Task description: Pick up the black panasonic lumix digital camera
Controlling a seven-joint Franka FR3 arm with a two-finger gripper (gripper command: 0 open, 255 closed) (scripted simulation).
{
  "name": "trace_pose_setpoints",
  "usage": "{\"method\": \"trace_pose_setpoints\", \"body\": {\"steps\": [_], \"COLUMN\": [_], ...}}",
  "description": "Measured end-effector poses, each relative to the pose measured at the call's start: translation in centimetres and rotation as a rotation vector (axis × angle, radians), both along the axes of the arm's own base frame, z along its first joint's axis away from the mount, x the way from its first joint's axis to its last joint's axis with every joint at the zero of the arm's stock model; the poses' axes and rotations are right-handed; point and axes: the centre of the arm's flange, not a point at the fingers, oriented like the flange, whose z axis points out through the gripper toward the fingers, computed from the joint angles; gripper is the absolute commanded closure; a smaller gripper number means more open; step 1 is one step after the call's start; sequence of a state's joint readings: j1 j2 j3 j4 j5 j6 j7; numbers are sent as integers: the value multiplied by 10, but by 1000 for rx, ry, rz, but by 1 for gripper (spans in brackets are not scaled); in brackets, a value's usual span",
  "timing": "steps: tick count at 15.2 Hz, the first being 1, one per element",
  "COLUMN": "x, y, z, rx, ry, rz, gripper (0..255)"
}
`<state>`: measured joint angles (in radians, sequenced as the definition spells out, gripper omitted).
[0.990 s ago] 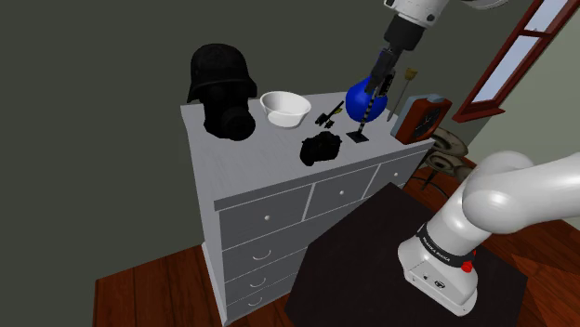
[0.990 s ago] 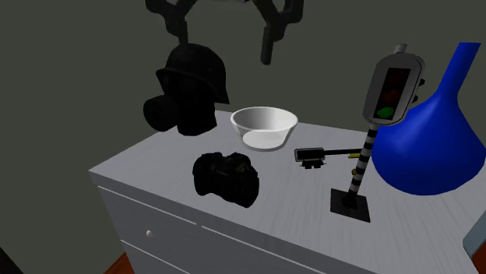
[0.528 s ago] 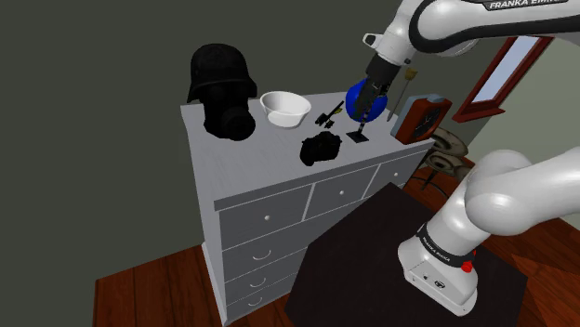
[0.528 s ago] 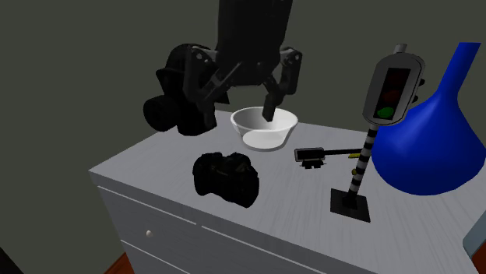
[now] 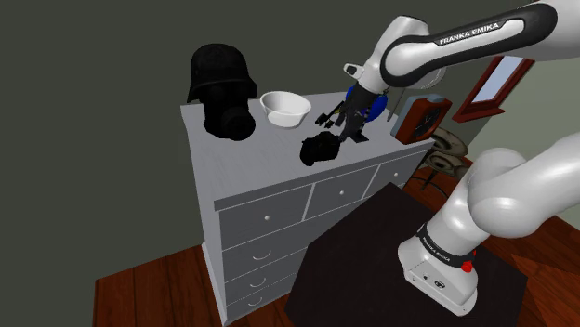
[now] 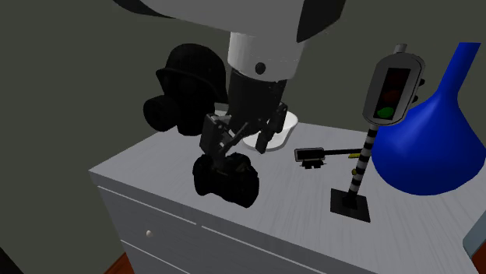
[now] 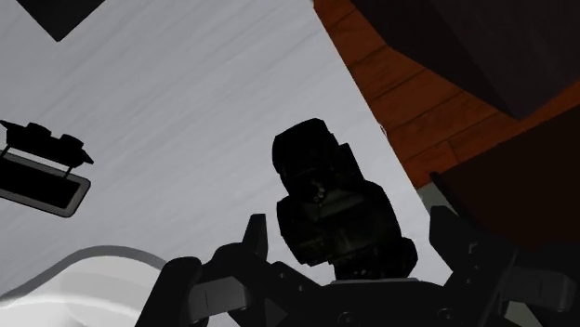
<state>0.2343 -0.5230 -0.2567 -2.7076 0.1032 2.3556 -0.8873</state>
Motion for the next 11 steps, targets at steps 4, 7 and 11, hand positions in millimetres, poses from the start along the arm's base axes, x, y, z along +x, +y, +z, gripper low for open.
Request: {"method": "trace_pose_setpoints", "body": {"steps": [4, 7, 11], "x": [1, 1, 1], "y": [-3, -3, -4], "z": [-24, -37, -37], "rx": [0, -1, 0], "ry": [-2, -2, -6], "rz": [8, 8, 6], "gripper": [0, 255, 255]}}
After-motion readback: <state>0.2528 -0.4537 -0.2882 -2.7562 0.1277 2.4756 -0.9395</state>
